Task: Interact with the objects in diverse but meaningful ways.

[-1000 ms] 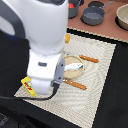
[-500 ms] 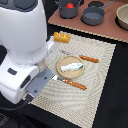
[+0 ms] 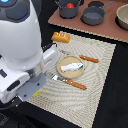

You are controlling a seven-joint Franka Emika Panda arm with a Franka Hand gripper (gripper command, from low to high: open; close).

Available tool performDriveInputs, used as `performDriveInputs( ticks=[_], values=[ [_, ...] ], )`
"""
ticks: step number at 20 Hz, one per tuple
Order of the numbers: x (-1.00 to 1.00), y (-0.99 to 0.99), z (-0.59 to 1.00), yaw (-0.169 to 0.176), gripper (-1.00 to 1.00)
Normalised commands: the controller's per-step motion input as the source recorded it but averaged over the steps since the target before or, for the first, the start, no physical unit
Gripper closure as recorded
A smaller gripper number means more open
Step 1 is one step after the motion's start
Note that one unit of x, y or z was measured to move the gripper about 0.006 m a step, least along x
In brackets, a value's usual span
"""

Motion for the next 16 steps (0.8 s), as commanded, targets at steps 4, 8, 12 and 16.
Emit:
performDriveInputs(
  ticks=[4, 8, 12, 16],
  values=[
    [-0.62, 0.13, -0.4, -0.007, -1.0],
    [-0.66, 0.12, -0.37, -0.005, -1.0],
    [-0.7, 0.09, -0.31, 0.0, -1.0],
    [-0.63, 0.1, -0.26, 0.0, -1.0]
  ],
)
